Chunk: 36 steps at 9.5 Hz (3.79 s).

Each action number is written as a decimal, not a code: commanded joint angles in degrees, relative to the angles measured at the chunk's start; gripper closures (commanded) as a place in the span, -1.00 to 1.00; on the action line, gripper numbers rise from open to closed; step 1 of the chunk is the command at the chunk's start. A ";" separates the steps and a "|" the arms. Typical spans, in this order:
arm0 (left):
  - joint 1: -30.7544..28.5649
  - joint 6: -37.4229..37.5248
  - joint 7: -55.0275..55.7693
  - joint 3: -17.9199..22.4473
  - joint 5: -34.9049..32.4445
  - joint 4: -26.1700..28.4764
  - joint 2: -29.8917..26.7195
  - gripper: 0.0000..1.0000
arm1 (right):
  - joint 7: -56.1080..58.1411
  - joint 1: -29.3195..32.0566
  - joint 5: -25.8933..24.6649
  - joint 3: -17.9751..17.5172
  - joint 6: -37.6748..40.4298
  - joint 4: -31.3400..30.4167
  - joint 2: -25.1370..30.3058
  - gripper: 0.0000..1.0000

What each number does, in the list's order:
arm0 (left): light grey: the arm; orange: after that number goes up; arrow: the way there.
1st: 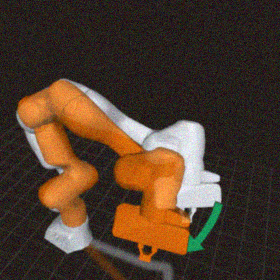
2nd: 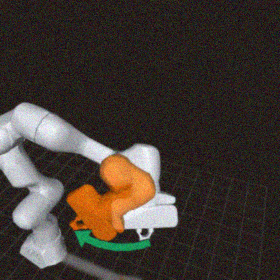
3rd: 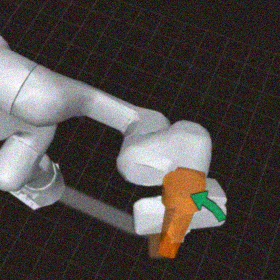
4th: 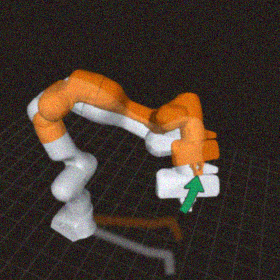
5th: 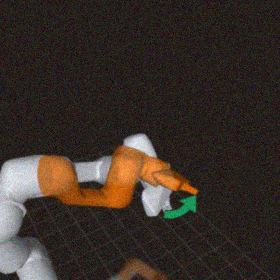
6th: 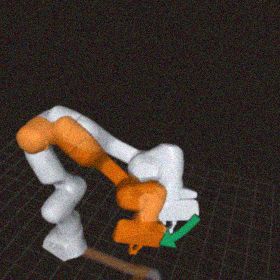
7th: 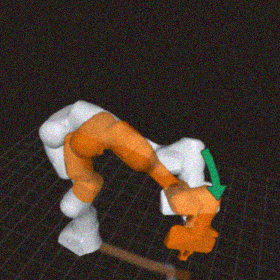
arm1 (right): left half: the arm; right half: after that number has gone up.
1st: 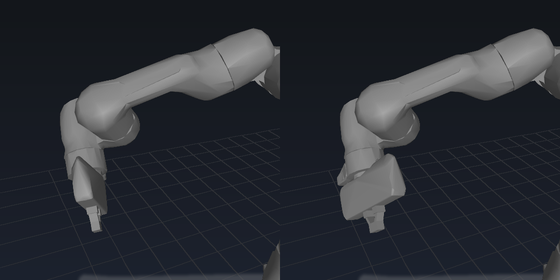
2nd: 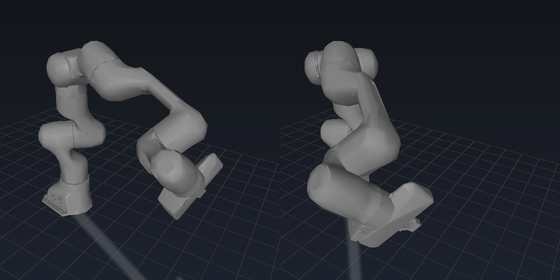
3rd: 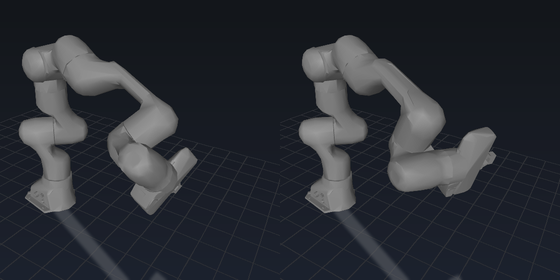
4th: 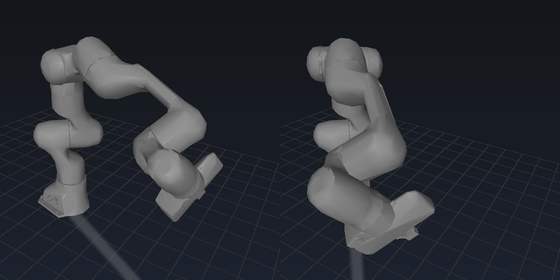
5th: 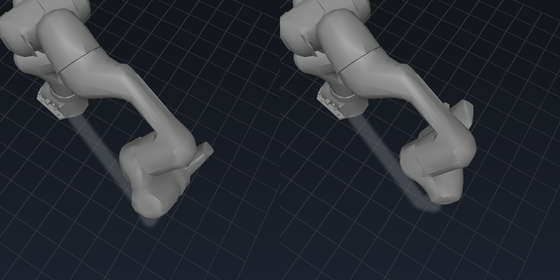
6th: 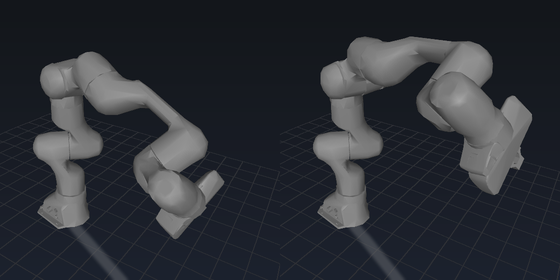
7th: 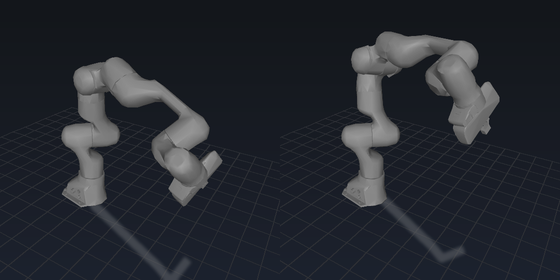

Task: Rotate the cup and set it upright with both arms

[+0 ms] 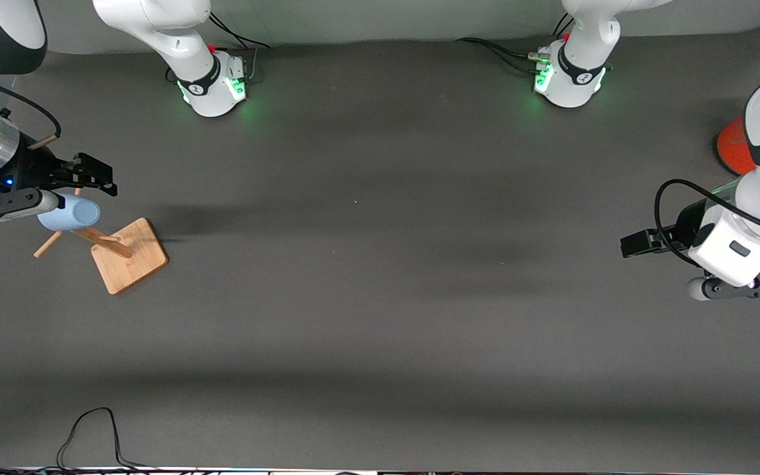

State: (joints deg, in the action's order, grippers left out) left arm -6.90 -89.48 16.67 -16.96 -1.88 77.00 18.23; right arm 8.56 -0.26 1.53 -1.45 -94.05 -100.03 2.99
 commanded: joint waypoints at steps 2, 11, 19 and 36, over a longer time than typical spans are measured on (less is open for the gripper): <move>0.40 0.71 0.64 0.17 -0.67 0.17 -0.22 -1.00 | -1.27 -0.27 -0.83 0.30 1.06 0.63 0.53 -1.00; 0.22 -0.08 0.64 0.34 -0.67 0.17 -0.22 -1.00 | -1.71 0.43 -1.44 1.35 4.65 2.99 0.44 -1.00; 0.05 0.18 0.64 0.34 -0.67 0.17 -0.13 -1.00 | 48.06 2.63 5.01 12.93 11.42 11.70 -11.67 -1.00; 0.49 -0.52 0.64 0.17 -0.49 0.26 -0.22 -1.00 | 78.36 2.37 10.25 13.93 10.82 4.85 -17.14 -0.72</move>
State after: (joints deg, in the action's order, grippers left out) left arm -6.94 -89.70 16.67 -16.88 -1.96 77.44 18.23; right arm 85.29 2.32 10.17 12.03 -82.37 -93.89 -14.50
